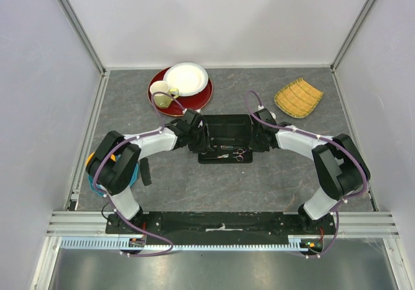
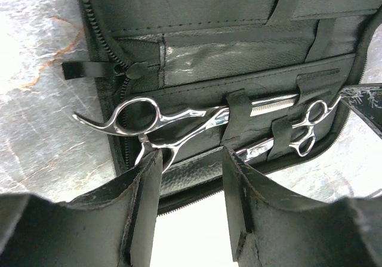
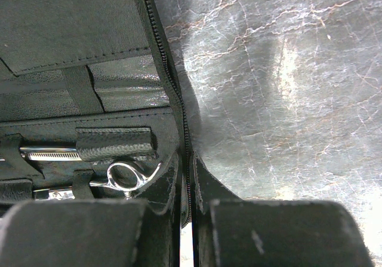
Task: Sort the hair-cutting tools
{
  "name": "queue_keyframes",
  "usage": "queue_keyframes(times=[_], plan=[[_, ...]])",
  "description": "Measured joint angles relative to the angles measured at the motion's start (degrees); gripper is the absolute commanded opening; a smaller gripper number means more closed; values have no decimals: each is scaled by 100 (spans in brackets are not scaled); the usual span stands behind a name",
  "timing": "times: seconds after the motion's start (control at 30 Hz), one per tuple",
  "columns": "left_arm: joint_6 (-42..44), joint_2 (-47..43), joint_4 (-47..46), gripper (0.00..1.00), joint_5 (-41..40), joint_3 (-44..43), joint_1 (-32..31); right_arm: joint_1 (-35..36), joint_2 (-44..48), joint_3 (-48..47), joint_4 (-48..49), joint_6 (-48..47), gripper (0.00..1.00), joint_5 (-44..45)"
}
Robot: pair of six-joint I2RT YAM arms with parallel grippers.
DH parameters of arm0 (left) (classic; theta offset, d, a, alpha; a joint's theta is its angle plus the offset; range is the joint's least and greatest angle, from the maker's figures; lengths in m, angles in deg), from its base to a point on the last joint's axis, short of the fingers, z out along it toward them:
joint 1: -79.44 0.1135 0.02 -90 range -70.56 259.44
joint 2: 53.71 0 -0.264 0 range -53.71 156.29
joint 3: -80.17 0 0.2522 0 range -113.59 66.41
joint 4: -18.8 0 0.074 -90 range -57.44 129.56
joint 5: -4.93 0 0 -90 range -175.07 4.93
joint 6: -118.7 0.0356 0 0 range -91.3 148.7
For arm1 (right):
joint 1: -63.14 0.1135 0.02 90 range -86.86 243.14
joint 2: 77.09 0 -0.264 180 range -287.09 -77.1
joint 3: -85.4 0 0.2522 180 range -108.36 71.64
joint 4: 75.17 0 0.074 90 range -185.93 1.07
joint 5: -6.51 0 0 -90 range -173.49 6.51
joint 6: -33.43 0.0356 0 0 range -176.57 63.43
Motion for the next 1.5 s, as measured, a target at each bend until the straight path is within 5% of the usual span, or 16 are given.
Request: queue_keyframes(times=[0.53, 0.8, 0.97, 1.2, 1.5], plan=[[280, 404, -424, 44, 743, -236, -122, -2, 2, 0, 2, 0, 0, -2], [433, 444, -442, 60, 815, -289, -146, -2, 9, 0, 2, 0, 0, 0], [627, 199, -262, 69, 345, -361, -275, 0, 57, 17, 11, 2, 16, 50], [870, -772, 50, 72, -678, -516, -153, 66, 109, -90, -138, -37, 52, 426], [560, -1558, 1237, 72, -1902, -514, 955, 74, 664, -909, -570, -258, 62, 1117]])
